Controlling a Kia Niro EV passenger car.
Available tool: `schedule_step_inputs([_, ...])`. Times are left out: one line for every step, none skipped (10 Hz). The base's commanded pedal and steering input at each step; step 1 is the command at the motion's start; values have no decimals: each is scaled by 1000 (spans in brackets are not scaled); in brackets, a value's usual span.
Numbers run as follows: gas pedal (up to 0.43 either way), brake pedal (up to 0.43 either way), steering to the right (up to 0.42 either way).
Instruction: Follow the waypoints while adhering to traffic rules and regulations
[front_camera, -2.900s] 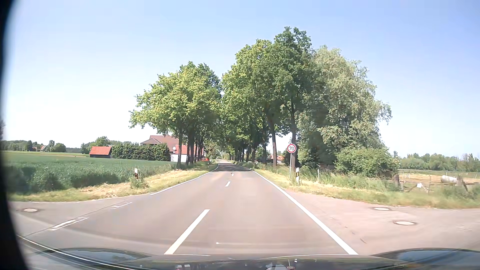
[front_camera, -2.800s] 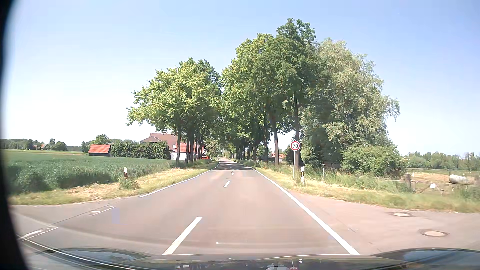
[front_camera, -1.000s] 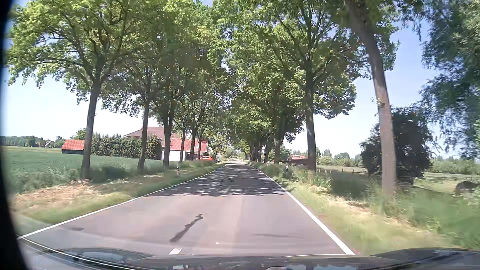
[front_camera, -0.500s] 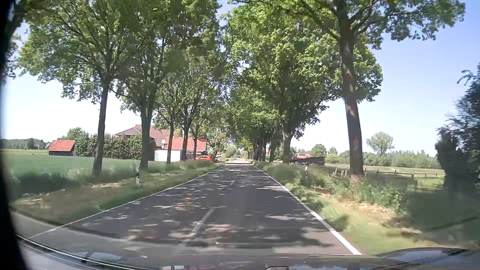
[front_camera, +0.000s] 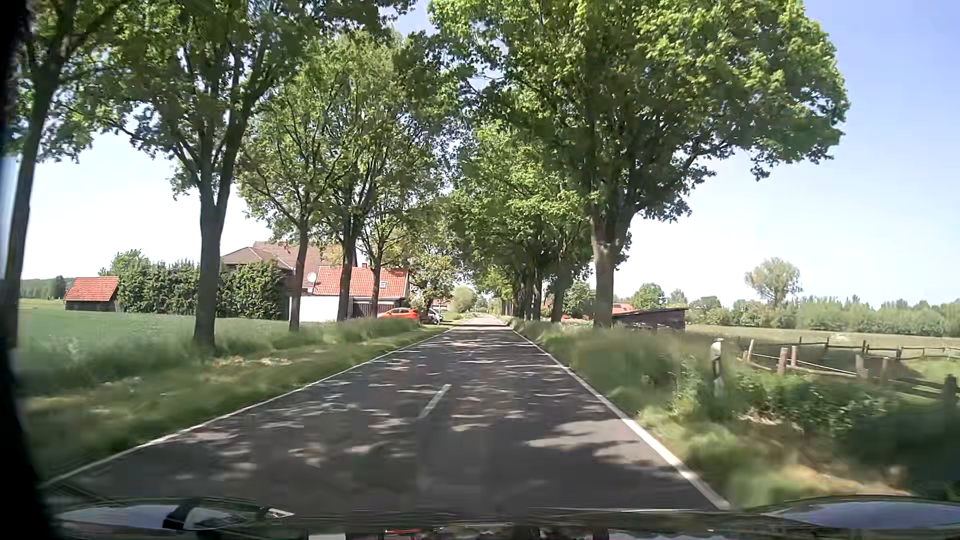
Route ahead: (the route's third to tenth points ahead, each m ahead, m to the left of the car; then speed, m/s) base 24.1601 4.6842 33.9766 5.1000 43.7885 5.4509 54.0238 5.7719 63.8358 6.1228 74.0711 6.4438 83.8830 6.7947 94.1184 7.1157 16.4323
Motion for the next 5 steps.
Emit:
schedule_step_inputs([280, 0, -8])
schedule_step_inputs([280, 0, -8])
schedule_step_inputs([280, 0, -7])
schedule_step_inputs([280, 0, -6])
schedule_step_inputs([280, 0, -5])
